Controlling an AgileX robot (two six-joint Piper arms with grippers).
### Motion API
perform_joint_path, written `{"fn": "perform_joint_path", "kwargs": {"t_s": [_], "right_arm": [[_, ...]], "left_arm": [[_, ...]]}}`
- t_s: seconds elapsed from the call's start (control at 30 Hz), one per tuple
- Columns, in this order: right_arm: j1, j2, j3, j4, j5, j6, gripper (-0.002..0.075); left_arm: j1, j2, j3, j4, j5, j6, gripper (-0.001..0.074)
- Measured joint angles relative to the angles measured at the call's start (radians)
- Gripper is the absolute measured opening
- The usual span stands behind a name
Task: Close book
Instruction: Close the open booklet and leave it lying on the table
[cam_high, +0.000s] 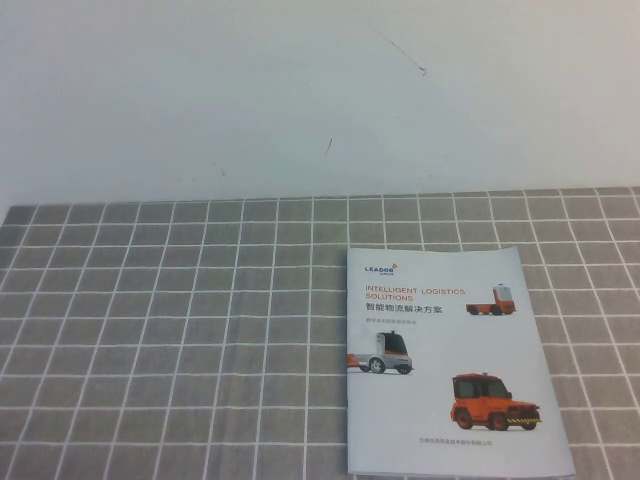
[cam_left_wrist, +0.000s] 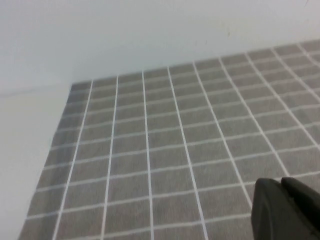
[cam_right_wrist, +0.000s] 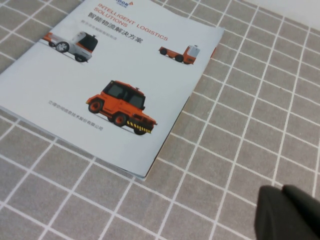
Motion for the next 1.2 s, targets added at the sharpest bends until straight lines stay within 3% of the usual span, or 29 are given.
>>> {"fn": "perform_joint_path", "kwargs": {"t_s": [0.43, 1.2], "right_arm": [[0.000, 0.000, 0.000, 0.002, 0.000, -0.002, -0.0003], [0.000, 0.000, 0.000, 0.002, 0.000, -0.002, -0.0004]], "left_arm": [[0.011, -0.004, -0.002, 0.018, 0.071, -0.245, -0.0003], [0.010, -0.006, -0.004, 0.036, 0.081, -0.257, -0.0003]]}}
